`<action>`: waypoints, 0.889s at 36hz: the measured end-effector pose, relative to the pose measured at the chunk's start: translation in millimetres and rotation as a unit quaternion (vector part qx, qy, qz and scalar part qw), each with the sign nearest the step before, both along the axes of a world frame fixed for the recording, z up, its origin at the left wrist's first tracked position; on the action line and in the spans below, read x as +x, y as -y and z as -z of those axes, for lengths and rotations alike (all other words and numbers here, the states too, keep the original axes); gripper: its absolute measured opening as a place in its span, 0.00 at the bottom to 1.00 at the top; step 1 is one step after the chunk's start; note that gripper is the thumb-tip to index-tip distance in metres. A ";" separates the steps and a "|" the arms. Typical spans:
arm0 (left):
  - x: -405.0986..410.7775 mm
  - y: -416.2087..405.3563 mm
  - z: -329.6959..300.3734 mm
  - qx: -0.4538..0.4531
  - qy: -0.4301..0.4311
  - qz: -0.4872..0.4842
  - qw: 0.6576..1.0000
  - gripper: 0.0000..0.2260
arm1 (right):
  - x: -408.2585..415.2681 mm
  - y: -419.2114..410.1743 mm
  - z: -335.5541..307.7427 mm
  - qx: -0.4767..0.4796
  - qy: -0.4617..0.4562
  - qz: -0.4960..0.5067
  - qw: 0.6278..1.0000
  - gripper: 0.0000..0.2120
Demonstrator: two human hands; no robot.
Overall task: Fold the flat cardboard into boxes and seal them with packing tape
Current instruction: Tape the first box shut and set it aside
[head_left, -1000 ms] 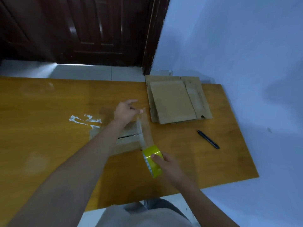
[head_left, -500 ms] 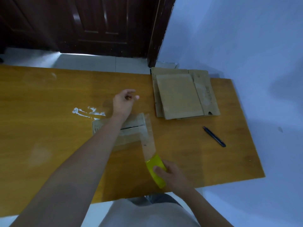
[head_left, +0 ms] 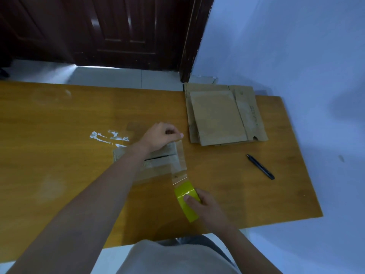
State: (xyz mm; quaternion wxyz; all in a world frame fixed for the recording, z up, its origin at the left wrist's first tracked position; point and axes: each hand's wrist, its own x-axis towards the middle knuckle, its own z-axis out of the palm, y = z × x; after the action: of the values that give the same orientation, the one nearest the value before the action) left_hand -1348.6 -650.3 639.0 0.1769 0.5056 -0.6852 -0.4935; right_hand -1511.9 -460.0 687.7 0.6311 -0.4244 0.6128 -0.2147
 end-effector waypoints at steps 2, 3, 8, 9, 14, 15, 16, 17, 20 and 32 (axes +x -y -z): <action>-0.1 -1.5 -0.1 -0.001 0.012 0.030 0.999 0.10 | 1.0 0.1 -0.5 0.003 0.005 0.002 1.000 0.09; -0.3 -2.2 -0.3 -0.004 0.020 0.043 0.999 0.10 | 1.6 0.3 -0.8 0.004 0.007 0.004 1.000 0.09; -1.5 -1.7 3.9 -0.037 0.023 0.060 0.997 0.06 | 0.2 3.5 -2.4 -0.001 0.008 0.023 1.000 0.09; -1.8 -1.5 5.1 -0.036 0.017 0.061 0.997 0.06 | -0.3 4.0 -3.1 -0.003 0.006 0.024 1.000 0.09; 0.8 -1.6 13.5 -0.052 -0.003 0.044 0.998 0.03 | -2.9 1.7 -8.2 -0.008 0.003 0.016 1.000 0.11; 1.3 -1.7 14.3 -0.060 0.002 0.043 0.997 0.03 | -2.8 0.2 -10.0 -0.009 0.007 0.016 1.000 0.11; 1.8 -1.9 14.7 -0.070 0.009 0.046 0.996 0.04 | -2.9 -1.5 -12.0 -0.013 0.011 0.017 1.000 0.11; 1.8 -2.5 15.1 -0.082 0.017 0.051 0.995 0.04 | -3.2 -2.8 -15.0 -0.020 0.011 0.020 1.000 0.10; 1.2 -6.1 15.5 -0.117 0.035 0.060 0.991 0.02 | -4.7 -2.9 -23.7 -0.048 0.013 0.033 0.998 0.10; -2.0 -13.5 10.6 -0.123 -0.013 0.023 0.992 0.08 | -11.4 1.5 -39.4 -0.111 0.000 0.051 0.993 0.14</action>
State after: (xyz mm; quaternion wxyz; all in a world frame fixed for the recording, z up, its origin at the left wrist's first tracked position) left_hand -1350.6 -636.8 628.4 0.2349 0.4575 -0.7501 -0.4158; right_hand -1523.3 -461.6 727.1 0.5684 -0.4596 0.6060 -0.3136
